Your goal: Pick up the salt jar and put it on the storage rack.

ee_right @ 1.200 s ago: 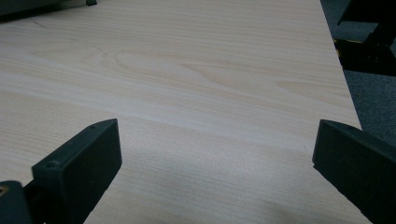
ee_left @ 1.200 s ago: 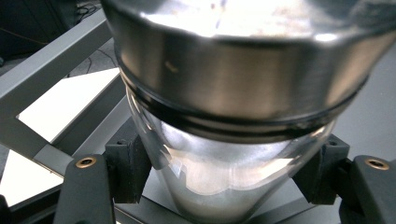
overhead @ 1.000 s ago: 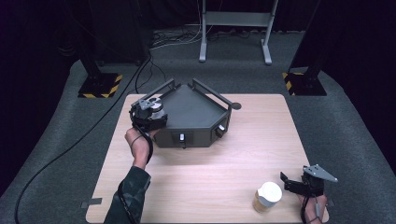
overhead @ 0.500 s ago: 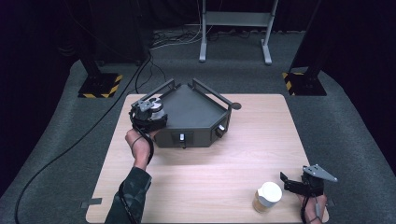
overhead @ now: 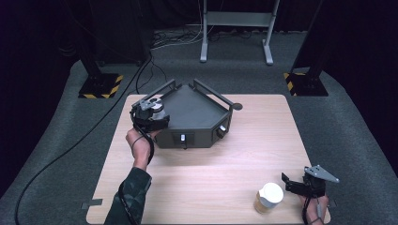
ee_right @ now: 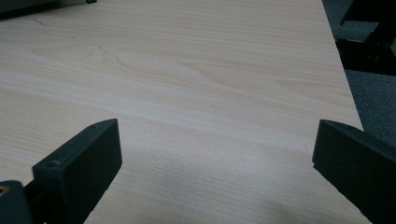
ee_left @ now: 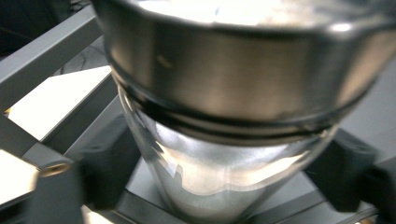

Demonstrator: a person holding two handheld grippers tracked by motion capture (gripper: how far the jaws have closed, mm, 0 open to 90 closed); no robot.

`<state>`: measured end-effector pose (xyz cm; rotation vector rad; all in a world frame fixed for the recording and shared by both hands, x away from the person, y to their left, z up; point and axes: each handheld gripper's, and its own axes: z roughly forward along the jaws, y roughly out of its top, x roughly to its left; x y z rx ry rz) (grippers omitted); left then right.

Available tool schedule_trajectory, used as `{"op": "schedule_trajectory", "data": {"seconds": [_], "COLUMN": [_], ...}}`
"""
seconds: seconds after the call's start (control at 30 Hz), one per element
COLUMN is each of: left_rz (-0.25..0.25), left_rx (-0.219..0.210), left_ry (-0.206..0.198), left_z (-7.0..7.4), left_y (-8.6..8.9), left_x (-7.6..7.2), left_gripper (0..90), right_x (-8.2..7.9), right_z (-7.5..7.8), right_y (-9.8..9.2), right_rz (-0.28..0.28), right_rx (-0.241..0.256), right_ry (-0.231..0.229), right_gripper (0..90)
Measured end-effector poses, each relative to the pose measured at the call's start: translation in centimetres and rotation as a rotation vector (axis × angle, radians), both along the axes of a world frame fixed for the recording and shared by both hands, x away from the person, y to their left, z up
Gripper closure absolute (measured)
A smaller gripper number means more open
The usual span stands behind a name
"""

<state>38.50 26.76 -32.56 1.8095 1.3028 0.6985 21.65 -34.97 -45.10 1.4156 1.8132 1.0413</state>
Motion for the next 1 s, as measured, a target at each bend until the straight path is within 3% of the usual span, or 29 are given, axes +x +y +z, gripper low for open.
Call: {"op": "schedule_trajectory", "data": {"seconds": [0.03, 0.13, 0.27, 0.6, 0.77, 0.9, 1.0], "left_rz": [0.017, 0.027, 0.055, -0.008, -0.003, -0.014, -0.019], "left_rx": [0.025, 0.042, 0.086, 0.125, 0.126, 0.144, 0.164], "left_ry": [-0.011, -0.018, -0.057, -0.099, -0.128, -0.103, -0.061], "left_z": [0.0, 0.1, 0.5, 1.2, 0.0, -1.6, -3.2], "left_y": [-0.6, -1.0, -1.9, -1.1, -0.5, -0.1, 0.2], "left_x": [-0.3, -0.6, -1.7, -5.3, -8.2, -10.0, -10.8], "left_gripper": [9.6, 1.5, 0.2, 0.2, 0.2, 0.2, 0.2], "right_x": [0.0, 0.0, 0.0, 0.0, 0.0, 0.0, 0.0], "right_z": [0.0, 0.0, 0.0, 0.0, 0.0, 0.0, 0.0], "right_y": [0.0, 0.0, 0.0, 0.1, 0.1, 0.1, 0.1], "right_rz": [0.000, 0.000, -0.001, 0.000, 0.000, 0.004, 0.006], "right_rx": [0.000, 0.000, -0.001, -0.004, -0.004, -0.004, -0.007], "right_ry": [-0.001, 0.000, 0.001, 0.000, 0.000, 0.002, 0.002], "right_gripper": [0.6, 0.6, 0.6, 0.6, 0.5, 0.4, 0.3]}}
